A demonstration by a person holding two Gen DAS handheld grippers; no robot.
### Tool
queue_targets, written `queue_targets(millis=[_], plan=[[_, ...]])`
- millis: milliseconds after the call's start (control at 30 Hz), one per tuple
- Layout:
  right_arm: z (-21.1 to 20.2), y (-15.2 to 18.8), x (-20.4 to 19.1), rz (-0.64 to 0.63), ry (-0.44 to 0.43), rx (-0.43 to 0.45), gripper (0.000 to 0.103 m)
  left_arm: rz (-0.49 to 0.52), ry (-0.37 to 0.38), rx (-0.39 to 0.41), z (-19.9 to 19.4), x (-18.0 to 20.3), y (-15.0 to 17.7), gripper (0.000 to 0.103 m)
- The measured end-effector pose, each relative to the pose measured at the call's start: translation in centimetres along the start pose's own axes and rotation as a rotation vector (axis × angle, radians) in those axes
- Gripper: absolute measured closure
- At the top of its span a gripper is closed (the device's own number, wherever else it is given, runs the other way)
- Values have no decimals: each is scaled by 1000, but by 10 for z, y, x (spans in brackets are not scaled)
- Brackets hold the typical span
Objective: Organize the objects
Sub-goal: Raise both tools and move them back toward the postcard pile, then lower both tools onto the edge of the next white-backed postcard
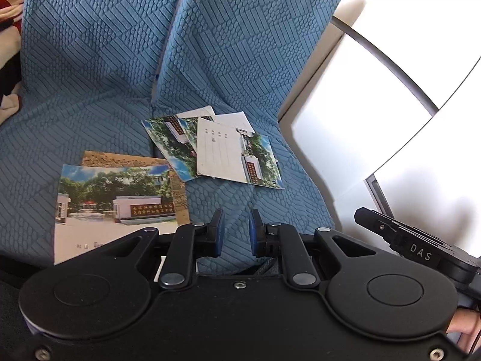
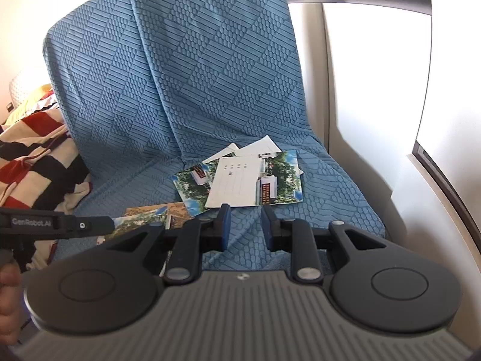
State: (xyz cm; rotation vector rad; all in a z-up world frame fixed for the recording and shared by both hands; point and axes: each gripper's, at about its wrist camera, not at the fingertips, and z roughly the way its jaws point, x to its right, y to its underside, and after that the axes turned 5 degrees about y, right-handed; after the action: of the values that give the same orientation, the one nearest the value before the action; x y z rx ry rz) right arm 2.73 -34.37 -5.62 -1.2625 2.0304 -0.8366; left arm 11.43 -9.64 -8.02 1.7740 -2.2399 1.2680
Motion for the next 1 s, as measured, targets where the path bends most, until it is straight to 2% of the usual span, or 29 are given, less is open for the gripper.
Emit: queue_targets(millis=[367, 1000], plan=[[7, 1, 17, 15, 29, -8, 77, 11, -5, -16, 17, 7, -3, 89], [62, -4, 43, 93, 32, -86, 77, 10, -26, -45, 67, 12, -32, 89]])
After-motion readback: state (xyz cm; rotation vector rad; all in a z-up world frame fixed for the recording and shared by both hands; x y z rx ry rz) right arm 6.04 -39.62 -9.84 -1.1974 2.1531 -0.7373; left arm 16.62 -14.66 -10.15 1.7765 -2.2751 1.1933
